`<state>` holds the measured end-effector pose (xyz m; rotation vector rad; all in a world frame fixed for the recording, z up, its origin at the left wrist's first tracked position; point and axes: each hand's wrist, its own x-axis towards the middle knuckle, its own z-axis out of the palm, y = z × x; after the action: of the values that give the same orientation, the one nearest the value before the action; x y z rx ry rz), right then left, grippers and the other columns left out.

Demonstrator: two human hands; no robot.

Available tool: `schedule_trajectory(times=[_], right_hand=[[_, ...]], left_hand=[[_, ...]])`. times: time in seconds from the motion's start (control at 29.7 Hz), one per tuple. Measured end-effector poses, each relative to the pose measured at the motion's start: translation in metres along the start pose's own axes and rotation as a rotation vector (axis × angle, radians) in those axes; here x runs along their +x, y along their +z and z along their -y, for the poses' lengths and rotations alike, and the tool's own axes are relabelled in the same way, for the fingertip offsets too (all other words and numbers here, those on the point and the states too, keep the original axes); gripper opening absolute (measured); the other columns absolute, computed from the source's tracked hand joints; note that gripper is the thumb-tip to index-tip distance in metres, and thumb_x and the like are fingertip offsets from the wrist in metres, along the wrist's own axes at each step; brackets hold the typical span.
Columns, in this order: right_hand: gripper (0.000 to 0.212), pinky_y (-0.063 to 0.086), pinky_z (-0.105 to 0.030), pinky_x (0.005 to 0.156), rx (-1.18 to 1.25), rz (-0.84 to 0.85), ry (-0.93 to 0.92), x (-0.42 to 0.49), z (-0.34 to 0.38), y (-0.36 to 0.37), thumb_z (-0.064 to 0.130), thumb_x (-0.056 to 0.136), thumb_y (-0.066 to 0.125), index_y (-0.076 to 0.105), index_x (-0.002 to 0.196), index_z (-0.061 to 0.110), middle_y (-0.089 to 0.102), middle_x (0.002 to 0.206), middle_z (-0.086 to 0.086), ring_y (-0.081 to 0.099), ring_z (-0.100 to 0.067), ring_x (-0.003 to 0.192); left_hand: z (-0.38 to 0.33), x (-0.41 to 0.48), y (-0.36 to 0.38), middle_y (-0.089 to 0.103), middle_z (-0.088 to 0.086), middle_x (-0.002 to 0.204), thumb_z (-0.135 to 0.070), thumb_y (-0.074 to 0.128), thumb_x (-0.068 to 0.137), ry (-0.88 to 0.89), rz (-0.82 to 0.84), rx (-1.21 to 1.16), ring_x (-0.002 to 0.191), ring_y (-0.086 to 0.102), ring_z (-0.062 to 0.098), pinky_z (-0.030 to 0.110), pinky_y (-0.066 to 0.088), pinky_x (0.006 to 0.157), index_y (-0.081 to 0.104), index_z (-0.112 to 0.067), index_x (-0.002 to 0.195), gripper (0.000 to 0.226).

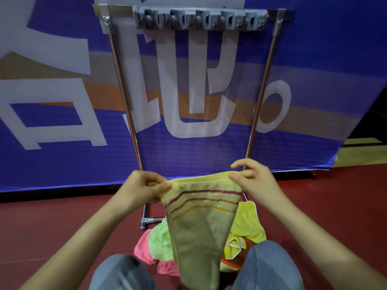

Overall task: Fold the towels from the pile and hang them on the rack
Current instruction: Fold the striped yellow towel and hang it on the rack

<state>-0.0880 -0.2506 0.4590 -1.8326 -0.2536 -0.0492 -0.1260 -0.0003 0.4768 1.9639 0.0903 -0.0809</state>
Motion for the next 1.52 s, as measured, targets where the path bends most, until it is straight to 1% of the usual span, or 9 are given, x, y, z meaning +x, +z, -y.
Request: schedule_trajectory(times=[0.24,0.54,0.67,0.78,0.88,1.11,1.31,1.45,1.52], right_hand=[[0.02,0.038,-0.016,0.04,0.084,-0.062,0.108,-0.005,-0.003,0.013,0.005,0.08,0.064,0.055,0.065,0.014,0.053,0.039,0.005,0.043,-0.003,0.039],[0.017,0.047,-0.015,0.04,0.293,-0.01,0.247,-0.023,0.009,0.057,-0.001,0.08,0.061,0.054,0.068,0.007,0.056,0.06,-0.006,0.055,0.001,0.04],[0.017,0.051,-0.016,0.048,0.353,-0.004,0.232,-0.026,0.012,0.072,0.002,0.081,0.061,0.059,0.067,0.011,0.06,0.066,-0.006,0.06,-0.001,0.049],[0.016,0.056,-0.02,0.06,0.443,0.009,0.257,-0.027,0.013,0.073,0.012,0.087,0.055,0.062,0.073,0.009,0.064,0.074,-0.01,0.064,-0.009,0.062],[0.041,0.056,-0.022,0.068,0.584,0.046,0.345,-0.027,0.014,0.073,0.033,0.095,0.036,0.065,0.082,0.006,0.067,0.078,-0.009,0.067,-0.011,0.069],[0.066,0.049,-0.026,0.082,0.655,0.143,0.427,-0.026,0.02,0.076,0.046,0.095,0.013,0.058,0.11,0.0,0.061,0.103,-0.014,0.06,-0.02,0.093],[0.02,0.05,-0.018,0.07,0.557,0.053,0.289,-0.022,0.019,0.071,0.017,0.095,0.037,0.051,0.108,0.009,0.059,0.09,-0.007,0.058,-0.015,0.08],[0.044,0.04,-0.02,0.085,0.22,0.096,0.203,-0.013,0.015,0.054,0.008,0.084,0.057,0.046,0.122,0.027,0.047,0.123,0.001,0.048,-0.011,0.113],[0.031,0.04,-0.027,0.093,0.131,0.191,0.156,-0.01,0.013,0.047,0.012,0.083,0.06,0.057,0.112,0.024,0.055,0.119,0.0,0.05,-0.011,0.113]], left_hand=[[-0.001,0.001,0.014,0.067,0.007,0.059,-0.009,0.066,0.078,-0.021,-0.055,-0.086,0.055,0.064,0.013,0.024,0.056,0.058,0.069,-0.006,0.074,0.006],[-0.002,-0.008,0.044,0.063,-0.004,0.043,-0.002,0.062,0.081,-0.024,-0.001,-0.146,0.044,0.059,0.005,0.02,0.054,0.049,0.065,-0.013,0.063,0.021],[-0.003,-0.007,0.048,0.063,-0.004,0.045,-0.002,0.06,0.082,0.018,-0.024,-0.134,0.054,0.06,0.018,0.032,0.054,0.062,0.066,-0.022,0.058,0.032],[-0.003,-0.008,0.047,0.066,-0.008,0.046,-0.002,0.056,0.085,0.04,-0.014,-0.153,0.052,0.063,0.005,0.023,0.055,0.061,0.066,-0.021,0.064,0.029],[-0.005,-0.01,0.048,0.065,-0.013,0.046,-0.008,0.056,0.086,0.065,-0.007,-0.139,0.052,0.063,-0.003,0.01,0.052,0.056,0.066,-0.02,0.069,0.022],[0.001,-0.003,0.045,0.066,-0.01,0.056,-0.011,0.068,0.074,0.189,-0.1,0.24,0.063,0.062,0.004,0.019,0.047,0.06,0.06,-0.033,0.066,0.025],[-0.006,-0.003,0.031,0.067,0.001,0.074,-0.001,0.054,0.083,0.25,-0.04,0.245,0.063,0.058,-0.004,0.009,0.043,0.06,0.068,-0.008,0.092,0.018],[-0.018,-0.01,0.021,0.067,0.004,0.084,0.0,0.051,0.085,0.337,0.029,0.293,0.077,0.059,0.004,0.014,0.046,0.069,0.066,-0.006,0.1,0.022],[-0.021,-0.01,0.017,0.067,0.001,0.084,-0.002,0.05,0.086,0.362,0.052,0.32,0.076,0.059,0.001,0.016,0.045,0.07,0.065,-0.008,0.102,0.022]])
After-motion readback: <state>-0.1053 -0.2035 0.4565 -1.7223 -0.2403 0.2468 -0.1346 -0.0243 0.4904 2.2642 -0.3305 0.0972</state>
